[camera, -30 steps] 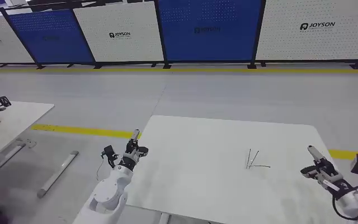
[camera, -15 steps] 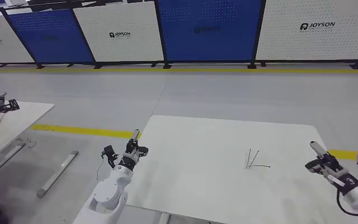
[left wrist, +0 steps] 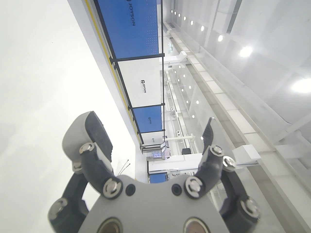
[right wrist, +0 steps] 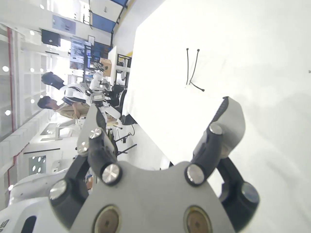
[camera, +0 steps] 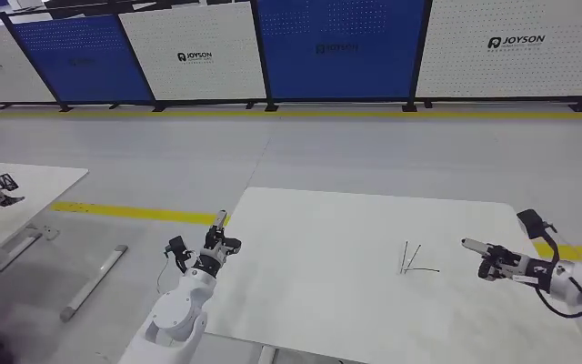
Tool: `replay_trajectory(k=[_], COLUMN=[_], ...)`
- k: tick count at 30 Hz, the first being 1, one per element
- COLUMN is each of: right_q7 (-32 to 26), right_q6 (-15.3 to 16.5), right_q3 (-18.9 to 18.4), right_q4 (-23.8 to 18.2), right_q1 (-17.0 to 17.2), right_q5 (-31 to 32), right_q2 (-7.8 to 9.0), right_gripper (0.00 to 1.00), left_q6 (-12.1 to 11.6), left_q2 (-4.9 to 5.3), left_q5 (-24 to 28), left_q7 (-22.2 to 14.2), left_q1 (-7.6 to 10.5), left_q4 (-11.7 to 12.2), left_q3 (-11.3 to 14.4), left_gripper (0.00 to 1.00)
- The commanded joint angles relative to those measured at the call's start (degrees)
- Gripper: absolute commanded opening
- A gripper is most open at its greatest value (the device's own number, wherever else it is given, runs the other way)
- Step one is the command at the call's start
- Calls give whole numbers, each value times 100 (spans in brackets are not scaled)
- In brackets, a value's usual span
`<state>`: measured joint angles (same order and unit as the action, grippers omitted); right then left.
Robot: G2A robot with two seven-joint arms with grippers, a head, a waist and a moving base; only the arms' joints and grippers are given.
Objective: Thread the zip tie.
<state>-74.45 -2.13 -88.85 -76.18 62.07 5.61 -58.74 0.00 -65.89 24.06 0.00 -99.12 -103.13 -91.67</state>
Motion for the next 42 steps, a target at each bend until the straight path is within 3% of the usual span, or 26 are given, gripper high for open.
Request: replay_trajectory(k=[1,10,12,16,21,28,42], right_q7=[8,28,-167,-519,-519,-519,-519], right_q6=[-22,-6,290,784,1293,1517,1517], right_q3=[49,59,181,378,1044,1928,1928], right_q4=[123,117,105,538,1160,2409,2409], right_q1=[-89,-74,-39,-275,-794,-1561,-1561], right_q5=[20,18,59,-53,-54,-710,-710], right_q2=[-2,-3,8,28,36,-7,-7], right_gripper=[100,100,100,100,100,100,100], left_q6=[0,0,0,0,0,0,0], left_q2=[0,0,0,0,0,0,0], left_q5=[0,0,0,0,0,0,0], left_q7=[0,0,0,0,0,0,0], left_q1=[0,0,0,0,0,0,0], left_q4=[0,0,0,0,0,0,0], left_q3=[0,0,0,0,0,0,0], left_gripper=[100,100,100,100,100,100,100])
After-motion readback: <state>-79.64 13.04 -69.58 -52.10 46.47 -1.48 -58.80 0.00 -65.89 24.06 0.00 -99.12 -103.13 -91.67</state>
